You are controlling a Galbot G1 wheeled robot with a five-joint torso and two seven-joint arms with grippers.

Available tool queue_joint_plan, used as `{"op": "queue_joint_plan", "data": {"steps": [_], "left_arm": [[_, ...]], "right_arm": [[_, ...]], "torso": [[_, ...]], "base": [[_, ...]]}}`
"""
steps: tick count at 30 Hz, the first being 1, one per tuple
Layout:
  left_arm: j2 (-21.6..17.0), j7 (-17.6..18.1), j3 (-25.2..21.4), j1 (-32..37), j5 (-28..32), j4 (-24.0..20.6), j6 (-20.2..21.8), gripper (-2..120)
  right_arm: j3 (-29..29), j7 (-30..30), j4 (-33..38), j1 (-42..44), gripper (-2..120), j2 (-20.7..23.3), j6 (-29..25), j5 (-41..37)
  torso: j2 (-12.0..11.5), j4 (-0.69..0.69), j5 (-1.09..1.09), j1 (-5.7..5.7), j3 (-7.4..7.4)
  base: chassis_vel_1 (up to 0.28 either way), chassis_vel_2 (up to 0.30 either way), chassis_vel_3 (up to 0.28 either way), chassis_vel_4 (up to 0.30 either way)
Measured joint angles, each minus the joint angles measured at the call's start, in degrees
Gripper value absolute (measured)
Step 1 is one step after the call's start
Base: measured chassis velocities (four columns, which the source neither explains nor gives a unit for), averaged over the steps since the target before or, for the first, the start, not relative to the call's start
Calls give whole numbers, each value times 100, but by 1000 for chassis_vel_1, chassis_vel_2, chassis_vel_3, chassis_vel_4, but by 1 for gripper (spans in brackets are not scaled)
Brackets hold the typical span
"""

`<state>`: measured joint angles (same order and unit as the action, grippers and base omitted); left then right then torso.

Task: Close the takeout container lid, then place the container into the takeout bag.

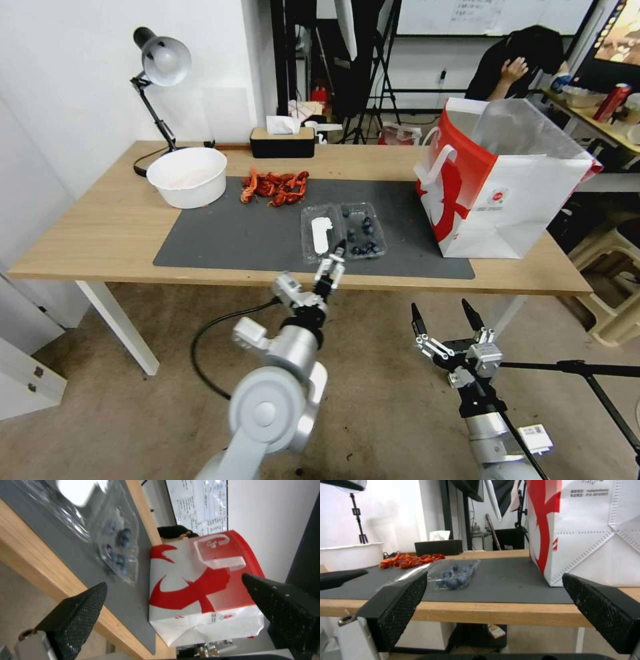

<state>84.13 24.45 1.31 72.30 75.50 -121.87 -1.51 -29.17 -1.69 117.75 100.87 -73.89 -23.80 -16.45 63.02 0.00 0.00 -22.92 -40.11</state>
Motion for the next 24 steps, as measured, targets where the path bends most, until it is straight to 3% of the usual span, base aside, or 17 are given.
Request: {"op": "queue_joint_plan", "data": {"steps": [7,24], "left_arm": [[234,-43,171,-393,-41,433,-126,100],[569,193,72,-979,-169,1213,-290,100]], "right_arm": [[-16,-1,-51,9,100,-65,-21,14],[29,-84,-255,-53,100,-150,-97,23]], "torso": [[0,0,0,0,0],[0,0,0,0,0]], "base": [[0,0,0,0],[0,0,0,0]]}}
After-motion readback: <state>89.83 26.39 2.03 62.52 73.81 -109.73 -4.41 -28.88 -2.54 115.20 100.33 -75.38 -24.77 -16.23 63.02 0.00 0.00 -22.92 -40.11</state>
